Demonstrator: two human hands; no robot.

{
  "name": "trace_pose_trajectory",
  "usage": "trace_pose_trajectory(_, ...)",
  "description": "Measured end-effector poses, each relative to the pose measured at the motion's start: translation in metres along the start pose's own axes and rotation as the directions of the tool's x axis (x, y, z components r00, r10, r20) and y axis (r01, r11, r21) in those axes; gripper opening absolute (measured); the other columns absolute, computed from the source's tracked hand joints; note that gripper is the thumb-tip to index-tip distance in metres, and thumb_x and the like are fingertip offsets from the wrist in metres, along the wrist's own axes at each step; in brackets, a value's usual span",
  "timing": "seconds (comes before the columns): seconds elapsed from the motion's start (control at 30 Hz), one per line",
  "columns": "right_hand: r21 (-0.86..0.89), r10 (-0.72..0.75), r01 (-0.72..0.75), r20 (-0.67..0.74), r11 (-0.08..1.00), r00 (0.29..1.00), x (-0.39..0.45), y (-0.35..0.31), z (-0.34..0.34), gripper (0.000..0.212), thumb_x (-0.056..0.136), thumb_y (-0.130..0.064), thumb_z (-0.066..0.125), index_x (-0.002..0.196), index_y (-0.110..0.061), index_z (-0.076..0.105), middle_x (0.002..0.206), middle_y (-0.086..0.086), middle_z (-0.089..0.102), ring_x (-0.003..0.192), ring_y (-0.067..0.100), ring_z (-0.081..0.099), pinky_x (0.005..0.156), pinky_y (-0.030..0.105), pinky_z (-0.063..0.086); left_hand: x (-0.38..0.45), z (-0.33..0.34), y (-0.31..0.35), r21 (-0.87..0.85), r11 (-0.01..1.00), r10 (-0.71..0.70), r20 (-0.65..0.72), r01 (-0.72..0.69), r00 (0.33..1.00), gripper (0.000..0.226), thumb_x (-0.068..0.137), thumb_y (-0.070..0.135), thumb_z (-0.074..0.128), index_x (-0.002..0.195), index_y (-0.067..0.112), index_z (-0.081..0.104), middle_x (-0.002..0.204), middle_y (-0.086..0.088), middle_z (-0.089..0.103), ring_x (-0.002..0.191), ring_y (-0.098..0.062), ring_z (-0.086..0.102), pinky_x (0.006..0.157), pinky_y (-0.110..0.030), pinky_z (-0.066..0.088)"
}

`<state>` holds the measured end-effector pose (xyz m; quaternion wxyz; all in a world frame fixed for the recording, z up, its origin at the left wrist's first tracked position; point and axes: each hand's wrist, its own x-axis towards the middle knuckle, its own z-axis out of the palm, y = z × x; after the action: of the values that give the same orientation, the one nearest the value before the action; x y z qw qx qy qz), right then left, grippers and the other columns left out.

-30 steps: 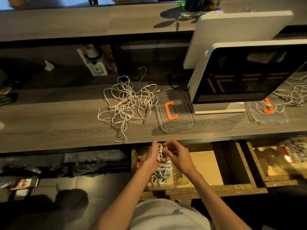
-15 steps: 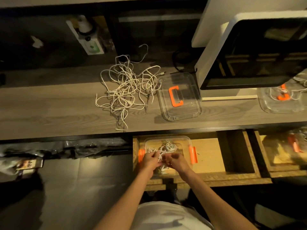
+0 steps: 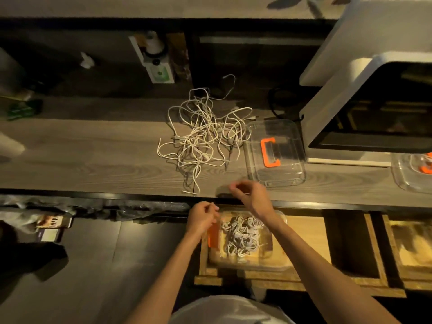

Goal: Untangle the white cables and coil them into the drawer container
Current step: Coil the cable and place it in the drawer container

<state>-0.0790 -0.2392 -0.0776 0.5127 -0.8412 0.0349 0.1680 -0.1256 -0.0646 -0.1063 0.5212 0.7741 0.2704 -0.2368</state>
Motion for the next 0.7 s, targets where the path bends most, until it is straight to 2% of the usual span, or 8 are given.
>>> trace_pose_trajectory(0.13, -0.023, -0.132, 0.132, -0.022, 0.991, 0.991, 0.051, -0.061, 0.015, 0.018, 0.093, -0.021, 0.076, 0.109, -0.014, 0.074, 0.101, -0.003, 0.076, 0.087, 0.01, 0.072, 0.081, 0.026, 0.059, 0.009, -0.041, 0.029, -0.054, 0.994, 0.089, -0.129, -0.097, 0.988, 0.021, 0.105, 0.016, 0.049, 0.097, 0.009, 0.067, 0.083, -0.006, 0.072, 0.06, -0.012, 0.06, 0.054, -0.019, 0.045)
trace_pose_trajectory(0.27, -0.122, -0.167, 0.165, -0.007, 0.979, 0.986, 0.076, -0.097, 0.032, 0.03, 0.087, -0.027, 0.083, 0.11, -0.018, 0.067, 0.104, -0.008, 0.067, 0.081, 0.006, 0.065, 0.075, 0.023, 0.056, 0.023, -0.074, 0.058, -0.105, 0.977, 0.154, -0.248, -0.184, 0.956, 0.014, 0.103, 0.017, 0.052, 0.101, 0.011, 0.064, 0.079, -0.003, 0.072, 0.059, -0.014, 0.063, 0.06, -0.031, 0.051)
trace_pose_trajectory(0.4, -0.331, -0.205, 0.194, 0.001, 0.924, 0.979, 0.093, -0.117, 0.048, 0.039, 0.084, -0.037, 0.082, 0.116, -0.022, 0.066, 0.114, -0.009, 0.05, 0.092, 0.009, 0.055, 0.089, 0.028, 0.048, 0.039, -0.1, 0.082, -0.103, 0.968, 0.18, -0.354, -0.229, 0.918, 0.016, 0.102, 0.016, 0.053, 0.091, 0.027, 0.057, 0.086, -0.005, 0.073, 0.069, -0.022, 0.068, 0.069, -0.039, 0.056)
trace_pose_trajectory(0.47, -0.382, -0.166, 0.164, 0.026, 0.91, 0.986, 0.103, -0.126, 0.056, 0.034, 0.087, -0.031, 0.081, 0.117, -0.021, 0.069, 0.12, -0.002, 0.05, 0.094, 0.012, 0.054, 0.092, 0.026, 0.046, 0.045, -0.112, 0.089, -0.063, 0.973, 0.182, -0.391, -0.224, 0.902, 0.014, 0.101, 0.016, 0.054, 0.092, 0.026, 0.057, 0.09, -0.006, 0.072, 0.079, -0.027, 0.07, 0.074, -0.044, 0.059)
trace_pose_trajectory(0.53, -0.4, -0.178, 0.171, 0.02, 0.901, 0.984, 0.113, -0.134, 0.059, 0.02, 0.091, -0.02, 0.078, 0.11, -0.018, 0.073, 0.12, 0.005, 0.055, 0.093, 0.015, 0.061, 0.091, 0.022, 0.048, 0.051, -0.124, 0.097, -0.017, 0.965, 0.231, -0.422, -0.262, 0.877, 0.009, 0.099, 0.011, 0.055, 0.102, 0.018, 0.06, 0.099, -0.007, 0.071, 0.083, -0.024, 0.068, 0.072, -0.033, 0.058)
trace_pose_trajectory(0.6, -0.309, -0.228, 0.218, 0.004, 0.926, 0.974, 0.117, -0.143, 0.053, 0.011, 0.095, -0.016, 0.073, 0.106, -0.016, 0.071, 0.108, 0.004, 0.063, 0.08, 0.009, 0.064, 0.078, 0.015, 0.049, 0.052, -0.135, 0.11, 0.029, 0.949, 0.3, -0.381, -0.313, 0.874, 0.021, 0.098, 0.006, 0.057, 0.117, 0.013, 0.058, 0.113, -0.004, 0.066, 0.087, -0.012, 0.063, 0.069, -0.014, 0.049)
trace_pose_trajectory(0.63, -0.26, -0.258, 0.249, -0.004, 0.933, 0.966, 0.118, -0.15, 0.046, 0.008, 0.097, -0.018, 0.071, 0.105, -0.018, 0.069, 0.1, 0.002, 0.069, 0.075, 0.007, 0.065, 0.072, 0.017, 0.05, 0.052, -0.14, 0.12, 0.035, 0.936, 0.342, -0.325, -0.35, 0.882, 0.031, 0.097, 0.006, 0.06, 0.126, 0.015, 0.055, 0.122, -0.001, 0.063, 0.097, -0.009, 0.061, 0.077, -0.014, 0.049)
trace_pose_trajectory(0.7, -0.205, -0.33, 0.32, -0.015, 0.925, 0.944, 0.114, -0.167, 0.027, 0.007, 0.098, -0.021, 0.069, 0.102, -0.023, 0.065, 0.086, -0.002, 0.074, 0.07, 0.009, 0.069, 0.066, 0.023, 0.055, 0.058, -0.144, 0.139, 0.051, 0.891, 0.451, -0.192, -0.45, 0.872, 0.052, 0.093, 0.008, 0.067, 0.14, 0.021, 0.047, 0.138, 0.007, 0.054, 0.121, -0.007, 0.052, 0.098, -0.024, 0.046)
